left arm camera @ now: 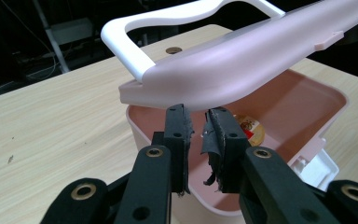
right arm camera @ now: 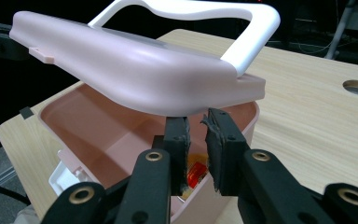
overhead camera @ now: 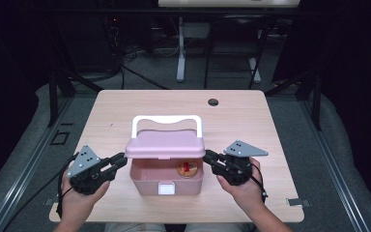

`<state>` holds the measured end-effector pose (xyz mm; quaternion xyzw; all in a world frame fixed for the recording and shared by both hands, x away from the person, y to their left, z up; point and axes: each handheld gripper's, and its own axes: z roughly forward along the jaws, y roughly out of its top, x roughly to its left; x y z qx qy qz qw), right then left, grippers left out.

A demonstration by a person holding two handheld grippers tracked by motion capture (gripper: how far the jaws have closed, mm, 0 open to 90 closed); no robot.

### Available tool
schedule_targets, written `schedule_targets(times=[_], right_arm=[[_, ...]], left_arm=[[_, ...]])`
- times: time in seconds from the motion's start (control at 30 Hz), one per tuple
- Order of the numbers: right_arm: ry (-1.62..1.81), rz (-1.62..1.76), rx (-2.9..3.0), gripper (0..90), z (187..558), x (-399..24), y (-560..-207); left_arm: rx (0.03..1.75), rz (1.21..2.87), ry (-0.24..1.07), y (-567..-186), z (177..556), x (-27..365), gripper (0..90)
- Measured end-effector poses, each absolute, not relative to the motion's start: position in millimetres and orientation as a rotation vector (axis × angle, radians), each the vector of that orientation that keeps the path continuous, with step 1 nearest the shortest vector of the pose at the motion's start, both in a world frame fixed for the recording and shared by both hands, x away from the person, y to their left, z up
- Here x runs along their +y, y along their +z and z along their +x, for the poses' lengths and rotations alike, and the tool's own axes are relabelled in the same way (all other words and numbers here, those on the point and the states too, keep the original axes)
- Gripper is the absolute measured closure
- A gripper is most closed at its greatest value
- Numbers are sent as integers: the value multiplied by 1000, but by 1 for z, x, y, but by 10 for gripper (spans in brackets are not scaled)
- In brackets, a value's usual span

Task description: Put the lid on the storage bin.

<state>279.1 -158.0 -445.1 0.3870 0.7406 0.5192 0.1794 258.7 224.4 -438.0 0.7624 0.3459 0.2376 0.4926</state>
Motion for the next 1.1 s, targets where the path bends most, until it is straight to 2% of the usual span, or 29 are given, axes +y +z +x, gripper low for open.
schedule_targets(times=[1.1], right_arm=[[1469,1147,2108,784,260,-169,-469]], left_arm=[[843,1908,503,-461,245,226,783]])
